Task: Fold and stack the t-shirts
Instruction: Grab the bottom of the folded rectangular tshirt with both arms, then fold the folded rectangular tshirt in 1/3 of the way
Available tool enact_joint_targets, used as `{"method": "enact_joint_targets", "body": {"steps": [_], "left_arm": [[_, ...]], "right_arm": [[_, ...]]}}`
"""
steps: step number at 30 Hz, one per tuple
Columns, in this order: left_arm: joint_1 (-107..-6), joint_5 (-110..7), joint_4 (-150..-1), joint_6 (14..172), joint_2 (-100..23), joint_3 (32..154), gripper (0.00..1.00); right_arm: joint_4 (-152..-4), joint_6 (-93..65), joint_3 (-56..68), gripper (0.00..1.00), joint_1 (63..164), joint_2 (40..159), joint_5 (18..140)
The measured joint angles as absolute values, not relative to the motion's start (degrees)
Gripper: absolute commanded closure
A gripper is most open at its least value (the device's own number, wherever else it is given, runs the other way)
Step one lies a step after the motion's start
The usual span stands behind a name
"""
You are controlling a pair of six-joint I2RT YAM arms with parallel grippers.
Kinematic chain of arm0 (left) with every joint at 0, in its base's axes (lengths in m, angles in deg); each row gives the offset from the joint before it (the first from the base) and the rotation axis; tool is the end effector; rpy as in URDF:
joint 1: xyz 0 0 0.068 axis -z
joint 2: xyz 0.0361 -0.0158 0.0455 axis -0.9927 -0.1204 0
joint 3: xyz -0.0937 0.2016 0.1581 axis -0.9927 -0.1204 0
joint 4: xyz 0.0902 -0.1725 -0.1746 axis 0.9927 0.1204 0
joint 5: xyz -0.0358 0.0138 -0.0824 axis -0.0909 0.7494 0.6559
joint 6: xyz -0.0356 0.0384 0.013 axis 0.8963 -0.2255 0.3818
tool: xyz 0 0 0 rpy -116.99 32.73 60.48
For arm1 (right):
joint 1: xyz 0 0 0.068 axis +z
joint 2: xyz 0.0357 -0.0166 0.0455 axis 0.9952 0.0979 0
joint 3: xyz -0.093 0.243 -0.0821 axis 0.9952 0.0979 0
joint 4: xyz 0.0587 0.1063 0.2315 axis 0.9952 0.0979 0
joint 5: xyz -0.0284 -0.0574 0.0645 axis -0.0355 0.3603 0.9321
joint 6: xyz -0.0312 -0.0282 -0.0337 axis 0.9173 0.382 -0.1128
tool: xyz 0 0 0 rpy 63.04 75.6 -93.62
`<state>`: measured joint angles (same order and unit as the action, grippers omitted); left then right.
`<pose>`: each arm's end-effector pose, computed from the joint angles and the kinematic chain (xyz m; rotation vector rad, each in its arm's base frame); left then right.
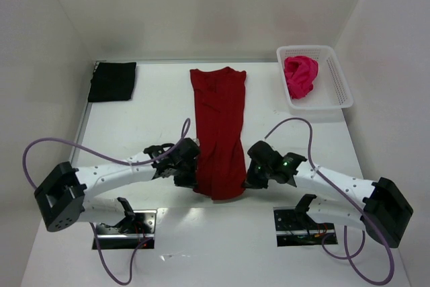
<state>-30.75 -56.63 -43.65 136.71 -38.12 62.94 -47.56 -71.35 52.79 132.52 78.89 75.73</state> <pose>0.1455 -0.1914 0.1891 -0.0653 2.8384 -0.6053 0.1185 0.1360 0.1672 0.3719 2.8422 0.6275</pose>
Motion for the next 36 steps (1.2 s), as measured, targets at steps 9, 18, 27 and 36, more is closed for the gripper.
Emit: {"method": "enact_joint_targets", "body": {"steps": [9,18,27,36], "left_arm": [[-30.86,-61.29,-38.05,135.27,-33.75,71.07,1.00],[-38.40,-62.36,-35.32,129.78,-34.41,77.37,1.00],[-48.41,-59.50,-36.87,122.13,-45.60,85.71,1.00],[-57.94,-53.73,-40.85,116.43,-60.68,93.76,1.00]], "right_arm": [[-46.49,-67.33,40.18,0.99,132.19,78.83,72.37],[-46.18,-60.80,33.56,0.99,124.87,82.72,70.84],[-48.00,-54.72,27.76,0.99,115.73,91.20,70.07],[-52.32,-50.96,20.75,0.99,110.44,104.57,70.55]]}}
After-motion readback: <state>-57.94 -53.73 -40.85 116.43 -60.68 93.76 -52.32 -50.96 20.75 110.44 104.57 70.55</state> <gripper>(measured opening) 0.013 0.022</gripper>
